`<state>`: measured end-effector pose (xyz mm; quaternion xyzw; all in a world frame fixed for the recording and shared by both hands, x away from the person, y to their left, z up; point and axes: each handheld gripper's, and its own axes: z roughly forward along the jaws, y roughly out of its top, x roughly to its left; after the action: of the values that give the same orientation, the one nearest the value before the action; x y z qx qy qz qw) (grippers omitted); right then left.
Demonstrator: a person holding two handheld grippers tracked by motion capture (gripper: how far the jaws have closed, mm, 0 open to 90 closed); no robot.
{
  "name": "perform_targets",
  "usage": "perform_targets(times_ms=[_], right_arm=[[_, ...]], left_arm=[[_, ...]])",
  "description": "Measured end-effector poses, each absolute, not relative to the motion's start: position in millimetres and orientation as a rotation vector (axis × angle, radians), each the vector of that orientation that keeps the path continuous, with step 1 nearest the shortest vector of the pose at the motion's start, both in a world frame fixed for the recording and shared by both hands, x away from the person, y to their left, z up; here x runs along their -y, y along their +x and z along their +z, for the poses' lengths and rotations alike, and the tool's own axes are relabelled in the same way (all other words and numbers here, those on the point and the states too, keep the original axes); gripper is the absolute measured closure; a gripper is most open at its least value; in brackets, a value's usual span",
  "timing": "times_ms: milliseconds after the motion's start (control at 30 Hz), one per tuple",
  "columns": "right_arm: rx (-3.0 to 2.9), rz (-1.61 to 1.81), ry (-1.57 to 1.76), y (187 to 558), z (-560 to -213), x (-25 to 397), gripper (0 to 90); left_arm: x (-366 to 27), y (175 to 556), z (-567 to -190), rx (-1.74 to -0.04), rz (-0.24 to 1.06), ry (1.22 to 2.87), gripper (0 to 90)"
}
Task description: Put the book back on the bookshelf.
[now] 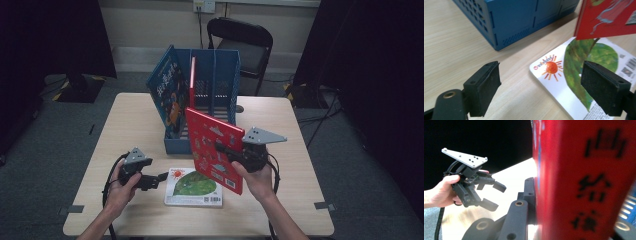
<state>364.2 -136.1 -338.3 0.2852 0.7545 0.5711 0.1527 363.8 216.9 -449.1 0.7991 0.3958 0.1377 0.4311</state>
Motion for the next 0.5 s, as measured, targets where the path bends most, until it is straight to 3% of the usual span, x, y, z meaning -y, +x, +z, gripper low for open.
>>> perform_targets(times_ms=[500], right_arm=[[-2.072,1.667,0.812,368.4,-303.9,143.1,80.6]], left_arm=[[-217.1,364.1,-450.1,-0.993,0.338,1.991,15.8]])
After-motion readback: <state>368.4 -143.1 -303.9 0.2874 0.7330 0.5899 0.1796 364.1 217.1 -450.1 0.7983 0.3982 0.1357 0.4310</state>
